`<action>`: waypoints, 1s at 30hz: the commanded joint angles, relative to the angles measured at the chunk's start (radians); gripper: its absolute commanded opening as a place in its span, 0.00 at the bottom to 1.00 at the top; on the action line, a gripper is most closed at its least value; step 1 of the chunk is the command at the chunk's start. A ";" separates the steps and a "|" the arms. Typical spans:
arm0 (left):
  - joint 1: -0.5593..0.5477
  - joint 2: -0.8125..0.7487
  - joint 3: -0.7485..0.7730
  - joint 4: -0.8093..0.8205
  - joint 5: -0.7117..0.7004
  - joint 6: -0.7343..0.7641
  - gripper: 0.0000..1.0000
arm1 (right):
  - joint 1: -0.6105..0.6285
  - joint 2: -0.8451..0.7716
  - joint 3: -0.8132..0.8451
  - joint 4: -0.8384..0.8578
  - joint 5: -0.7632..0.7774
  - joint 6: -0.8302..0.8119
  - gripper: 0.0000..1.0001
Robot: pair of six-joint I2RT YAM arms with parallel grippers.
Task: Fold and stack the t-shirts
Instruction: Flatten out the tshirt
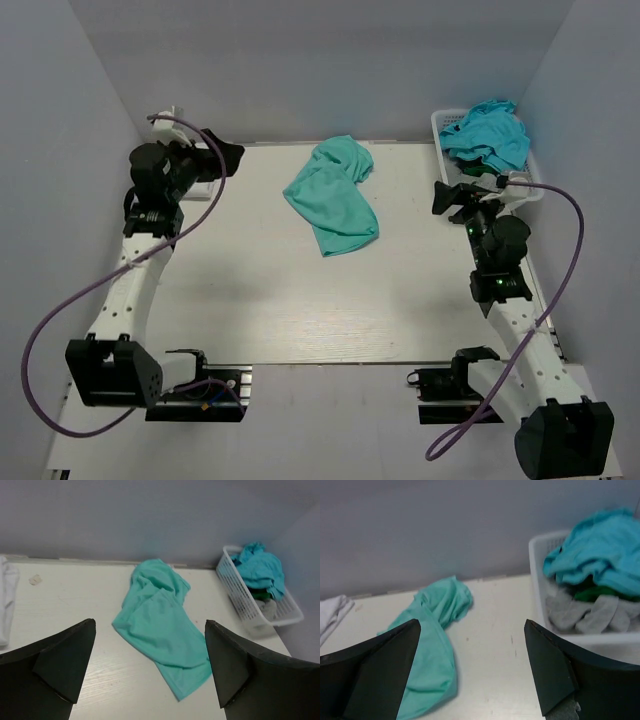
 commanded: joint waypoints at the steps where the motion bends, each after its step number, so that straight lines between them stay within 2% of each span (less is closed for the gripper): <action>1: -0.008 0.072 0.062 -0.094 0.174 0.007 1.00 | 0.001 0.046 0.044 -0.178 -0.024 0.068 0.90; 5: -0.018 0.169 0.027 0.005 0.348 -0.064 1.00 | -0.002 0.081 0.089 -0.243 0.031 0.140 0.90; 8: -0.053 0.254 0.038 -0.019 0.407 -0.095 1.00 | -0.002 0.116 0.092 -0.238 0.007 0.084 0.90; 10: -0.122 0.343 0.050 -0.042 0.407 -0.105 1.00 | 0.001 0.139 0.127 -0.272 -0.039 0.052 0.90; 12: -0.178 0.400 0.084 -0.109 0.369 -0.096 1.00 | 0.003 0.223 0.188 -0.334 -0.071 0.015 0.90; 14: -0.270 0.478 0.125 -0.186 0.317 -0.084 1.00 | 0.003 0.296 0.263 -0.407 -0.178 -0.034 0.90; 15: -0.300 0.504 0.141 -0.215 0.294 -0.058 1.00 | 0.001 0.339 0.341 -0.487 -0.197 -0.048 0.90; 18: -0.392 0.608 0.210 -0.357 0.153 -0.037 1.00 | 0.004 0.417 0.408 -0.505 -0.254 -0.067 0.90; 21: -0.450 0.707 0.289 -0.471 -0.042 -0.036 1.00 | 0.010 0.463 0.440 -0.497 -0.263 -0.068 0.90; 24: -0.496 0.806 0.368 -0.510 -0.077 -0.049 1.00 | 0.007 0.482 0.459 -0.514 -0.248 -0.067 0.90; 30: -0.565 0.964 0.550 -0.662 -0.304 -0.070 0.87 | 0.009 0.466 0.437 -0.525 -0.187 -0.084 0.90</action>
